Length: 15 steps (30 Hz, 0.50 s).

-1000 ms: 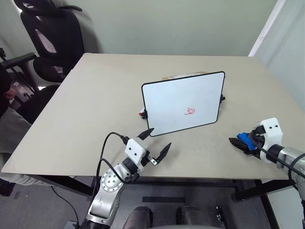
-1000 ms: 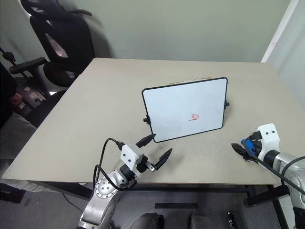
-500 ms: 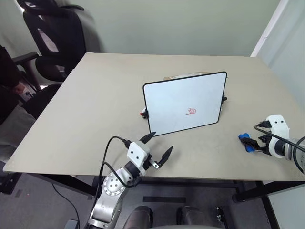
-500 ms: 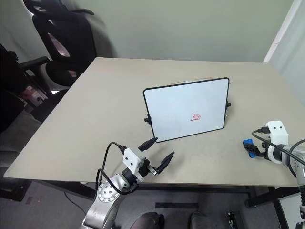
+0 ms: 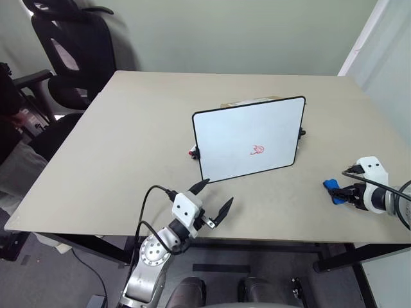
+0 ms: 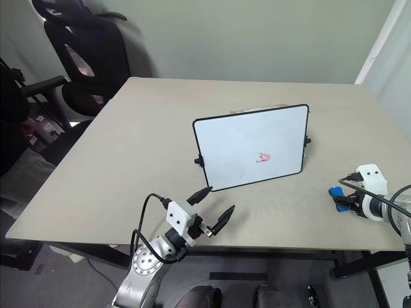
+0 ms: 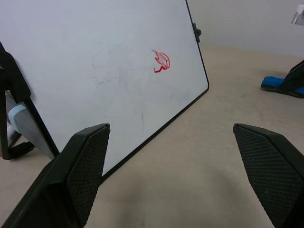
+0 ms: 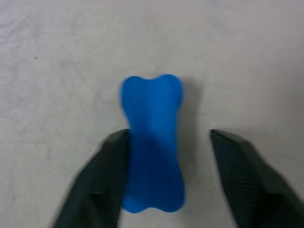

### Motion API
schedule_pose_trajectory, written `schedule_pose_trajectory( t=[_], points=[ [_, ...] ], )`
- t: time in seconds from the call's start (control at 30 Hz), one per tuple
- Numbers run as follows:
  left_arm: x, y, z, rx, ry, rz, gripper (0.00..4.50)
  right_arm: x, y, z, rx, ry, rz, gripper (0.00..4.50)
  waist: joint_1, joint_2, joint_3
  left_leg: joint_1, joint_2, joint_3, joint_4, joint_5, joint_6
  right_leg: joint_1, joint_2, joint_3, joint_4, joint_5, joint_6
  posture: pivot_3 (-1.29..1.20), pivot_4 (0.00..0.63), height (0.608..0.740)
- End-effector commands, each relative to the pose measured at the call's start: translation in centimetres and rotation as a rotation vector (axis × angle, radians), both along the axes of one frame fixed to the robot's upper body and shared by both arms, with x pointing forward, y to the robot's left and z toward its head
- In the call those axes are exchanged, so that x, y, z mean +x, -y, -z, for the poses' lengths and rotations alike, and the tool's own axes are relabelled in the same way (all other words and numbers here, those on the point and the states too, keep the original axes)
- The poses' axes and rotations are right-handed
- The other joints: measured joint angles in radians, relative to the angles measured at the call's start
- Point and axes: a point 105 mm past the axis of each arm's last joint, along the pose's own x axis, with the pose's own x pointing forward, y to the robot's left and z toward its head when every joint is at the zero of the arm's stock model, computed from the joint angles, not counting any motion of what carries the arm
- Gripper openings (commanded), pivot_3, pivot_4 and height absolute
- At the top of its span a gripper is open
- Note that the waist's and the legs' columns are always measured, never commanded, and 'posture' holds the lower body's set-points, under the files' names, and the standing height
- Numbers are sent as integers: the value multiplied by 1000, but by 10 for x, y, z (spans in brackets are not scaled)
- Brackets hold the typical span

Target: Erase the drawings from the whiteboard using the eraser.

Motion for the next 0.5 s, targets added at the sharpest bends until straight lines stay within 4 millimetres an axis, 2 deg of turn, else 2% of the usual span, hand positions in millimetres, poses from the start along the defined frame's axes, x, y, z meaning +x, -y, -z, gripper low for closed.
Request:
schedule_pose_trajectory(
  t=[0.03, 0.07, 0.13, 0.27, 0.5],
  points=[
    [-3, 1, -16, -25, 62, 2, 4500, 4, 0, -10, -38, 22, -33, 2261, 0, 0, 0, 0, 0, 0, 0, 0, 0, 0, 0, 0, 0, 0, 0, 0, 150, 739],
    [-2, 1, -16, -25, 62, 1, 4500, 3, -1, -9, -38, 18, -43, 2261, 0, 0, 0, 0, 0, 0, 0, 1, 0, 0, 0, 0, 0, 0, 0, 0, 150, 739],
    [-3, 1, -16, -26, 62, -1, 4500, 3, -3, -9, -38, 17, -55, 1958, 0, 0, 0, 0, 0, 0, 0, 1, 0, 0, 0, 0, 0, 0, 0, 0, 150, 739],
    [-3, 0, -17, -28, 62, -4, 4500, 3, -3, -12, -33, 25, -55, 795, 0, 0, 0, 0, 0, 0, 0, 1, 0, 0, 0, 0, 0, 0, 0, 0, 150, 739],
    [-3, 0, -16, -33, 56, -4, 4500, 2, -9, -28, -63, 98, -87, 795, 0, 0, 0, -1, 0, 0, 0, 1, 0, 0, 0, 0, 0, 0, 0, 0, 150, 739]
  ],
)
